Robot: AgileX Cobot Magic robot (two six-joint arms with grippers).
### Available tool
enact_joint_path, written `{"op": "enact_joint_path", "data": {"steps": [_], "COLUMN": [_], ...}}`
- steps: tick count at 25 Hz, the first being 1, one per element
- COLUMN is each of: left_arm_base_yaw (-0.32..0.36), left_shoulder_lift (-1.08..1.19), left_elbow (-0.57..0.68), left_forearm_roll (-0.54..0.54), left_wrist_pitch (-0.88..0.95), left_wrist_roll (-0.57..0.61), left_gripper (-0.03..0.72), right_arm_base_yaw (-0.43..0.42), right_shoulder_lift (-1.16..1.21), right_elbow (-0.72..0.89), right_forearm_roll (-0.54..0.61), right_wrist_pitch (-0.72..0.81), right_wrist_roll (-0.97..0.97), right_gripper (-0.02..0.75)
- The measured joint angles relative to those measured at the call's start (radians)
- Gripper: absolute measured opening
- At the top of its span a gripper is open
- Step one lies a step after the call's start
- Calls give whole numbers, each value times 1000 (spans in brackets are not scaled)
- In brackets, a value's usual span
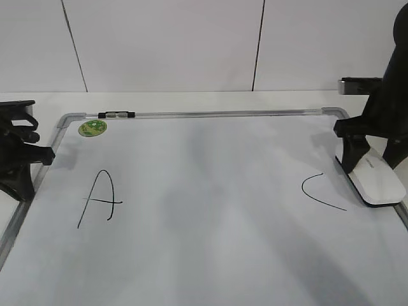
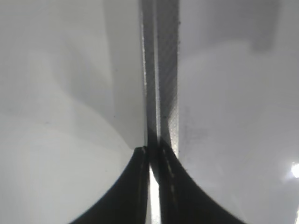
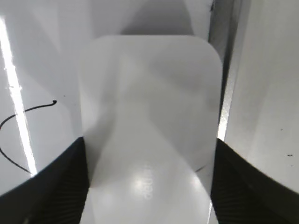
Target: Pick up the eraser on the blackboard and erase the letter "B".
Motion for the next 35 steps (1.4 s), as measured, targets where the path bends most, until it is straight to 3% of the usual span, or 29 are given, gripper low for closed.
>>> {"op": "enact_joint_path", "data": {"steps": [22,28,35], "left_arm_base_yaw": [0,0,0], "left_shoulder_lift": [0,0,0], "left_elbow": [0,0,0], "left_forearm_roll": [0,0,0], "left_wrist_pitch": [2,2,2], "left_wrist_roll": [0,0,0], "left_gripper": [17,17,17], "right_arm_base_yaw": [0,0,0], "right_shoulder_lift": [0,0,0], "right_elbow": [0,0,-55], "right_forearm_roll": [0,0,0], "right_wrist_pitch": [-1,-1,0], "right_wrist_roll": [2,4,17], "right_gripper": [540,629,644]}}
